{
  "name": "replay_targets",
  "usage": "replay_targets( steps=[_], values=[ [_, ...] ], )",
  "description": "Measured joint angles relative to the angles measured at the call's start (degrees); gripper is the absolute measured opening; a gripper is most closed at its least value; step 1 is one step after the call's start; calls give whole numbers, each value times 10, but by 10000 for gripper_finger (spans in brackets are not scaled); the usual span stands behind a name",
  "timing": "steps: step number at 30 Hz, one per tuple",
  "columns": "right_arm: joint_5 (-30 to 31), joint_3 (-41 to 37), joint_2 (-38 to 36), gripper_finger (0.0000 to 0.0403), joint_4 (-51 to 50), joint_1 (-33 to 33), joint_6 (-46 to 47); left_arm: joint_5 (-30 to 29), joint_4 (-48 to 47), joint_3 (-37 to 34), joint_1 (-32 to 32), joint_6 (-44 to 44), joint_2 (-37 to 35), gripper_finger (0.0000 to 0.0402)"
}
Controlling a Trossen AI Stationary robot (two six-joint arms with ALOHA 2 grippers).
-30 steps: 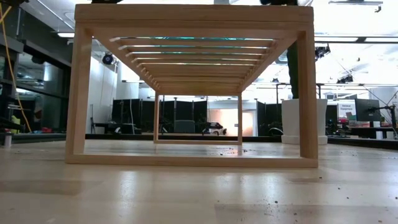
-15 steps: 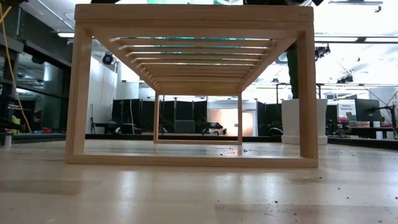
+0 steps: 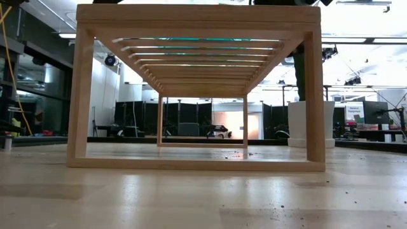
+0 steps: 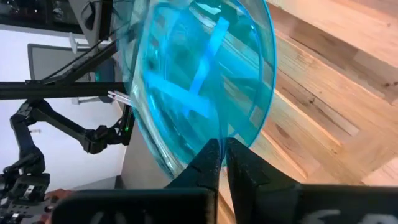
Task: Place and stack plates onto a shelf
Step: Stack the blue plate on the blue plate on the shelf
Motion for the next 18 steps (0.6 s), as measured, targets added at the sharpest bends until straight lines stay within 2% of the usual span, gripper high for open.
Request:
replay_targets(
  steps=[11, 16, 18],
  values=[
    [43, 0, 0, 123, 22, 0, -6, 0, 0, 0, 0, 0, 0, 145],
    [40, 0, 0, 142, 29, 0, -13, 0, 0, 0, 0, -1, 0, 145],
    [20, 0, 0, 142, 29, -4, -26, 0, 0, 0, 0, -1, 0, 145]
  ],
)
